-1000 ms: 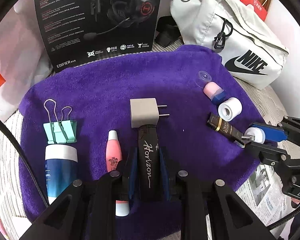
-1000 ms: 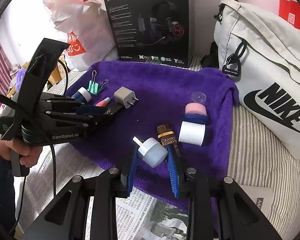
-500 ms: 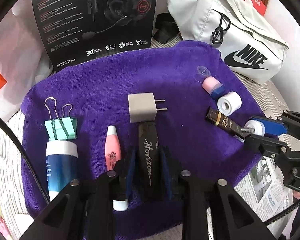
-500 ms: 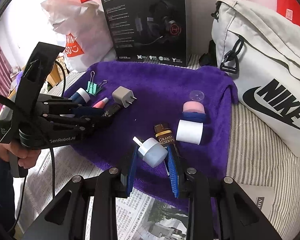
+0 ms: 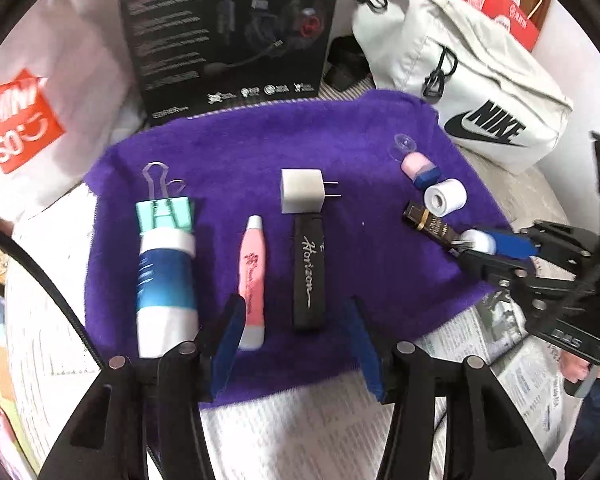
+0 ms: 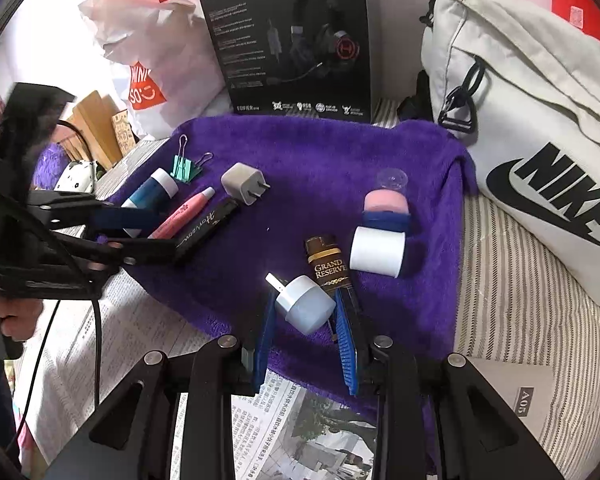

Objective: Organize rigid objects
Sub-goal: 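Set the Horizon marker beside the white plug and open the left tool, then lower the white cap onto the towel beside the Grand Reserve tube and open the right tool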

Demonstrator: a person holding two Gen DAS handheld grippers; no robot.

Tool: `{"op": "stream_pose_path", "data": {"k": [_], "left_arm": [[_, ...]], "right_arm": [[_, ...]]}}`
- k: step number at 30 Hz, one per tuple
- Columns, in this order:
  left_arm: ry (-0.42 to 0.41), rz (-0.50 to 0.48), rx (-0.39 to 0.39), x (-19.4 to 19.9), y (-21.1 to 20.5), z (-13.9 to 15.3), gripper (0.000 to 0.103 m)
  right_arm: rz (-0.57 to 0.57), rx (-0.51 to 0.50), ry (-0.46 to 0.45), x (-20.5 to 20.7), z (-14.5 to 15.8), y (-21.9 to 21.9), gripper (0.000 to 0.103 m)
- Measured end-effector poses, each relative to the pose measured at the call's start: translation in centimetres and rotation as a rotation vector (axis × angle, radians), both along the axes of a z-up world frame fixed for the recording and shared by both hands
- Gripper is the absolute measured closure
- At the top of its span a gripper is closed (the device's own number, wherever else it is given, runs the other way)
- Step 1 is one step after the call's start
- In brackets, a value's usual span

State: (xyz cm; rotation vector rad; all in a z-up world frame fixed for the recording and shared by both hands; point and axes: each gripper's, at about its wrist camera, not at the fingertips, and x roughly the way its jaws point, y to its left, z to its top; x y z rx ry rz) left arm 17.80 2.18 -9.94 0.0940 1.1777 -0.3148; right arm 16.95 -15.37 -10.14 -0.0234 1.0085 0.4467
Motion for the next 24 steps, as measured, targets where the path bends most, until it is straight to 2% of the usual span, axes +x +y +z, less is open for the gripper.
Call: {"op": "stream_pose_path", "data": {"k": [8, 15, 19, 24], "left_arm": [[-0.034, 0.032, -0.017, -2.1, 1.5, 2.3, 0.047], [-0.046, 0.060, -0.038, -3.5, 2.7, 3.2, 0.047], [-0.055, 0.079, -0.050, -4.0, 3.3, 3.5, 0.041], [-0.069, 0.096, -0.065, -4.4, 4.1, 4.0, 0.041]], "right_arm": [[0.004, -0.004, 0.034, 0.4, -0.8, 1.0, 0.073], [0.010, -0.009, 0.061, 1.1, -1.2, 1.7, 0.073], [0.027, -0.024, 0.074, 1.5, -1.6, 2.4, 0.073], [0.029, -0.038, 0.085, 2.2, -2.2, 3.1, 0.073]]}}
